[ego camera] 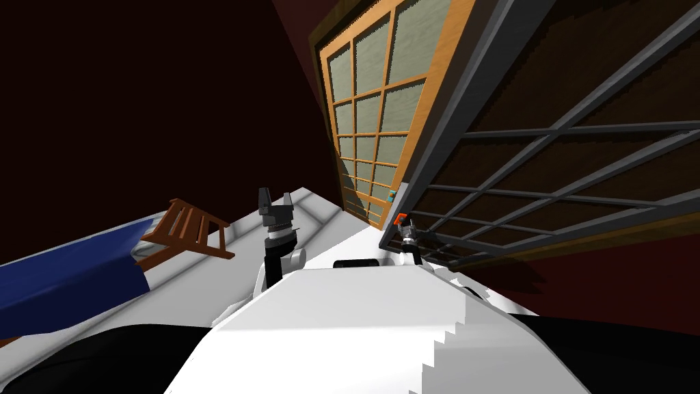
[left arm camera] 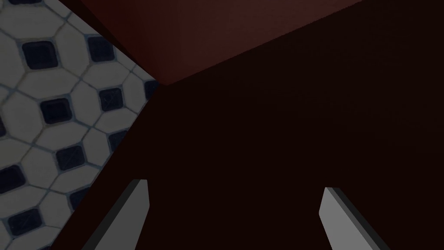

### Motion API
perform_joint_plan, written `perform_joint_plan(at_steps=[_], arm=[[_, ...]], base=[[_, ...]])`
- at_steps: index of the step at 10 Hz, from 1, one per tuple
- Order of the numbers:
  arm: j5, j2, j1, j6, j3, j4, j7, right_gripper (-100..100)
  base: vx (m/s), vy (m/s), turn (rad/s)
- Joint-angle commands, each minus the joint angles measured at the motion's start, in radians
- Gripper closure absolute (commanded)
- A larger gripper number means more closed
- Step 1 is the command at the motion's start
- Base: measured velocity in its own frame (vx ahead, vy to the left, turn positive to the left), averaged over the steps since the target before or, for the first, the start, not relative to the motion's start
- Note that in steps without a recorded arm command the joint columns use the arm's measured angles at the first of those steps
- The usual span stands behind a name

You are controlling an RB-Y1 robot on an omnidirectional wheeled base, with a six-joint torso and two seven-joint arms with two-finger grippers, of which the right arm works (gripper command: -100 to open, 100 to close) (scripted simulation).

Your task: Pull the door open

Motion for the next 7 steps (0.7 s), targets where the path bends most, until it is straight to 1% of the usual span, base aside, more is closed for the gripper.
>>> perform_joint_plan(at_steps=[1, 2, 3, 4, 5, 6, 7], arm=[[-0.021, 0.005, 0.000, 0.002, 0.008, -0.005, -0.050, -100], [-0.021, 0.005, 0.000, 0.002, 0.008, -0.005, -0.057, -100], [-0.039, 0.010, -0.001, 0.003, 0.014, -0.008, -0.096, -100], [-0.057, 0.014, -0.002, 0.005, 0.021, -0.012, -0.122, -100], [-0.057, 0.014, -0.002, 0.005, 0.021, -0.012, -0.139, -100], [-0.075, 0.019, -0.003, 0.006, 0.028, -0.015, -0.173, -100], [-0.075, 0.019, -0.003, 0.006, 0.028, -0.015, -0.181, -100]], base=[[-0.050, -0.003, 0.039], [-0.038, -0.002, 0.019], [-0.041, -0.007, 0.055], [-0.060, -0.011, 0.082], [-0.058, -0.009, 0.015], [-0.062, -0.013, 0.031], [-0.048, -0.011, 0.027]])
